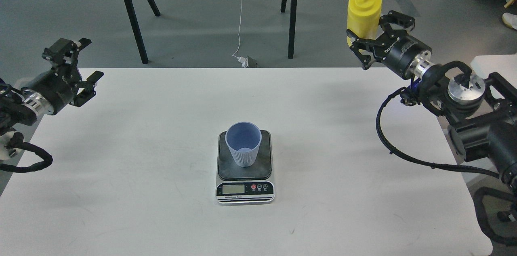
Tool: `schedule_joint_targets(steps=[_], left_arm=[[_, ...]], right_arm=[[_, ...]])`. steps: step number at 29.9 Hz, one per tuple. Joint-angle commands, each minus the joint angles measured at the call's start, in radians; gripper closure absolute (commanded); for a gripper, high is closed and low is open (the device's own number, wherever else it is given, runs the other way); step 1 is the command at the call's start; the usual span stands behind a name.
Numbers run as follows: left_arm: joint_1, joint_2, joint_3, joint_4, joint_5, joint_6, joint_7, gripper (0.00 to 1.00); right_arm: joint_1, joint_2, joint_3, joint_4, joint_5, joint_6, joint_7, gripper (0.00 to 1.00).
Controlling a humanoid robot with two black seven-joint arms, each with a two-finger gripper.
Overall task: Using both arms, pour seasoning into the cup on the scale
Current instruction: 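Turn the bottle upright and lower it back to the table, then set the bottle down and open the right gripper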
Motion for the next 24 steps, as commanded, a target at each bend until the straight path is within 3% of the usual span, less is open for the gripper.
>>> schedule_joint_targets(steps=[1,12,20,24], left_arm=[[0.001,0.0,0.0,0.0,0.0,0.0,0.0,0.01],[0.009,-0.007,0.0,0.0,-0.001,0.0,0.0,0.01],[0.007,-0.007,0.001,0.0,0.002,0.0,0.0,0.01],[0.007,-0.005,0.003,0.0,0.004,0.0,0.0,0.01]], right_arm=[[-0.179,-0.001,0.078,0.097,0.007,0.015,-0.019,0.98],[-0.431,-0.004,0.059,0.188,-0.001,0.117,-0.022,0.95],[-0.494,0.005,0.055,0.131,-0.003,0.117,-0.022,0.87],[-0.508,0.007,0.055,0.126,-0.003,0.117,-0.021,0.78]])
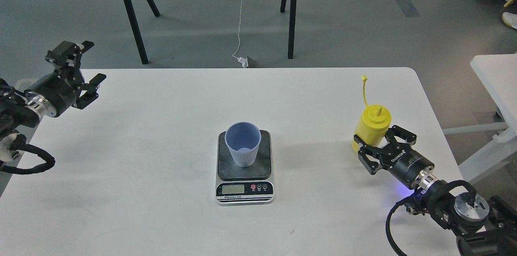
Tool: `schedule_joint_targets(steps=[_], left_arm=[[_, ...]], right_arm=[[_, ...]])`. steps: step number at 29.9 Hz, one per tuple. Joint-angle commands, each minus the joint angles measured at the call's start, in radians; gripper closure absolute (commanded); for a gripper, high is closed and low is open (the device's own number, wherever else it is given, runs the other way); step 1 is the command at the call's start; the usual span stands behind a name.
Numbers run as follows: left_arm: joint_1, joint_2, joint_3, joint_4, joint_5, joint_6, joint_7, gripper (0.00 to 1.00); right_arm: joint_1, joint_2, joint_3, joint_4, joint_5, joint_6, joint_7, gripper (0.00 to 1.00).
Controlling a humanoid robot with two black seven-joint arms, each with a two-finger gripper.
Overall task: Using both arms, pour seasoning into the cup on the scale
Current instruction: 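Set the bottle down and open the right gripper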
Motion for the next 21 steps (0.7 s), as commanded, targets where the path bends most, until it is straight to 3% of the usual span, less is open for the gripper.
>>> schedule_joint_targets(steps=[1,5,6,8,10,11,21], left_arm=[[0.0,0.002,0.001,0.0,0.001,0.0,0.0,0.01],[0.0,0.003,0.001,0.0,0.001,0.0,0.0,0.01],[0.0,0.003,0.001,0.0,0.001,0.0,0.0,0.01],[0.0,0.003,0.001,0.0,0.002,0.0,0.0,0.01],[-0.001,0.003,0.002,0.0,0.002,0.0,0.0,0.01],[-0.003,0.003,0.002,0.0,0.002,0.0,0.0,0.01],[-0.001,-0.004,0.002,0.0,0.002,0.0,0.0,0.01]], right_arm=[[-0.013,0.002,-0.002,-0.002,0.0,0.0,0.002,0.74],[-0.016,0.002,-0.017,-0.004,0.0,0.0,0.002,0.55],[-0.019,0.0,-0.02,-0.002,0.0,0.0,0.003,0.47],[-0.027,0.0,-0.018,-0.002,0.0,0.0,0.003,0.22],[-0.028,0.0,-0.018,-0.002,0.0,0.0,0.003,0.17],[-0.028,0.002,-0.02,-0.002,0.0,0.0,0.005,0.06],[-0.074,-0.01,-0.015,0.03,0.005,0.0,0.005,0.03]])
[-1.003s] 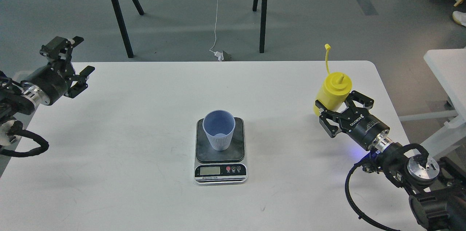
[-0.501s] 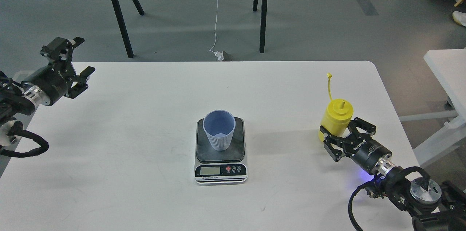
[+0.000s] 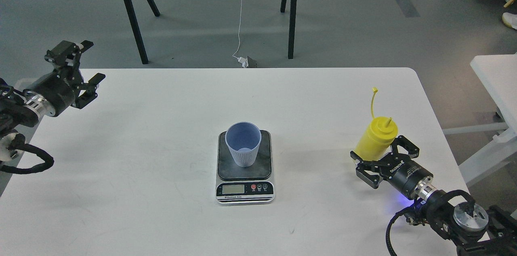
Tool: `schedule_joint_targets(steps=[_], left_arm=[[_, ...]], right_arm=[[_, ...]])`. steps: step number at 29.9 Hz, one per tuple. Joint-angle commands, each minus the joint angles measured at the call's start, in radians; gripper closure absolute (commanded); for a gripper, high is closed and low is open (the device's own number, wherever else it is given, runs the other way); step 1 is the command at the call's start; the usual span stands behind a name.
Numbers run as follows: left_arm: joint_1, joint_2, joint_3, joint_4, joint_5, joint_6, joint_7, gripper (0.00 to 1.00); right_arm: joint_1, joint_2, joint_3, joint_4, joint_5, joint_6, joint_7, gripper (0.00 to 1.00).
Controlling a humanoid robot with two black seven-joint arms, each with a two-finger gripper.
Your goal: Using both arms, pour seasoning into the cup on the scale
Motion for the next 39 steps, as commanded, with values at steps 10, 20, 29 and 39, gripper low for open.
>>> schedule_joint_targets(steps=[10,20,29,39], left_arm=[[0.001,-0.011,0.0,-0.002,-0.002,0.0,0.0,0.01],[0.008,-0.01,-0.008,-0.002,-0.015,0.0,0.0,0.01],[0.029,-0.011,-0.015,-0.006,-0.04,0.0,0.0,0.01],[0.027,-0.01,-0.012,-0.008,-0.038,0.0,0.0,0.01]], right_arm=[[-0.135,-0.103,0.023,0.142,0.009,0.0,0.004,0.03],[-0.13,-0.232,0.093,0.306,0.006,0.0,0.009,0.03],[0.278,-0.256,-0.028,0.024,-0.005,0.0,0.009,0.03],[0.332,-0.189,-0.054,-0.013,-0.005,0.0,0.009,0.03]])
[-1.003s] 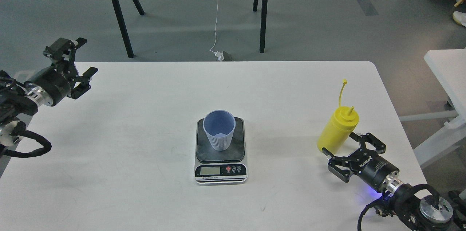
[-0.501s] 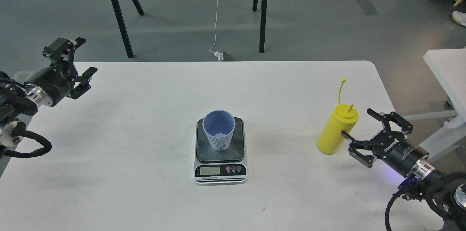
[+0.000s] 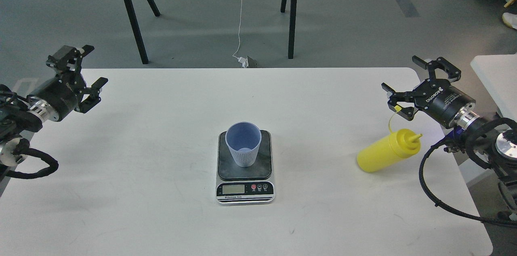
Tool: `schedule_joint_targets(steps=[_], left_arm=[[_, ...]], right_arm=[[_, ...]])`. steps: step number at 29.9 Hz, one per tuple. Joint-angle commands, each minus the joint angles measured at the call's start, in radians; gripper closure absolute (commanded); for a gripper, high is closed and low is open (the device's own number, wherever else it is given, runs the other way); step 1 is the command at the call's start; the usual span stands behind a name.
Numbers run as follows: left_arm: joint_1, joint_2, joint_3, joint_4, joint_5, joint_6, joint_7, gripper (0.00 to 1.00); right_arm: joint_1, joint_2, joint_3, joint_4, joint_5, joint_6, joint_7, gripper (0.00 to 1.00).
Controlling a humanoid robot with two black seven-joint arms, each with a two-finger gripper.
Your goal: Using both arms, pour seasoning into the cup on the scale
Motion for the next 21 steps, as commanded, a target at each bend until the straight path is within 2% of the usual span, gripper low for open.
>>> schedule_joint_targets(steps=[1,14,21], left_arm=[[-0.002,0.003,0.001,0.0,0.001,0.0,0.0,0.01],[-0.003,0.001,-0.002,0.001,0.0,0.0,0.0,0.01],[-0.003,0.001,-0.004,0.001,0.0,0.0,0.0,0.01]], right_arm=[[0.003,0.009,0.0,-0.002,0.001,0.0,0.0,0.03],[0.064,0.007,-0.002,-0.02,-0.002,0.0,0.0,0.03],[0.095,0.01,0.0,-0.078,-0.002,0.0,0.002,0.03]])
